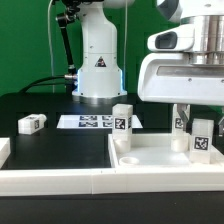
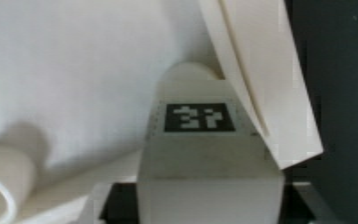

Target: Assemble square table

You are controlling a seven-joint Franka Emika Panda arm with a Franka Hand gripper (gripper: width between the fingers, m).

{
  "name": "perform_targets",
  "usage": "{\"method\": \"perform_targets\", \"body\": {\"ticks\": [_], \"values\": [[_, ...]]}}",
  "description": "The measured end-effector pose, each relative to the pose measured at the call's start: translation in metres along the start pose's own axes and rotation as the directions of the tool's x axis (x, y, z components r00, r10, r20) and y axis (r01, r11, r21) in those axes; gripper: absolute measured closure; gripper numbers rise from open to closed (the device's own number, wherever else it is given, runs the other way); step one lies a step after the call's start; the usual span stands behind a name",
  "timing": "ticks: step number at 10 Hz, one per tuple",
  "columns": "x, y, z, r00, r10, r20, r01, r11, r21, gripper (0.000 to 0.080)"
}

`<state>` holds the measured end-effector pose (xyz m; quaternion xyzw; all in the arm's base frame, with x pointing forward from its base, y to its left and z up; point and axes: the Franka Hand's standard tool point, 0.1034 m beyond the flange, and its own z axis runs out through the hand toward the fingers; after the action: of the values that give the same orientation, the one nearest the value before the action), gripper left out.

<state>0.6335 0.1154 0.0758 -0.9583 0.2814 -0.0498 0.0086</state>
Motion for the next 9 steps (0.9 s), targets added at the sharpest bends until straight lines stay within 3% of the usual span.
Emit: {"method": "perform_targets", "body": {"ticks": [3, 4, 5, 6, 9], "values": [[0.0001, 0.0036, 0.0003, 0.933, 0.359, 0.014, -0.359, 0.933, -0.011, 0.0509], [0.0005, 0.0049, 0.0003, 0.89, 0.455, 0.021, -0.455, 0.89, -0.013, 0.0509], [0.0003, 0.0051, 0.0005, 0.81, 0.586, 0.033, -0.585, 0.81, -0.031, 0.0509], [0.0008, 0.0046, 0.0004, 0.766, 0.642, 0.036, -0.64, 0.767, -0.05, 0.0509], [-0.0003, 0.0044, 0.0003, 0.65, 0.759, 0.029, -0.757, 0.651, -0.06, 0.0508]]}}
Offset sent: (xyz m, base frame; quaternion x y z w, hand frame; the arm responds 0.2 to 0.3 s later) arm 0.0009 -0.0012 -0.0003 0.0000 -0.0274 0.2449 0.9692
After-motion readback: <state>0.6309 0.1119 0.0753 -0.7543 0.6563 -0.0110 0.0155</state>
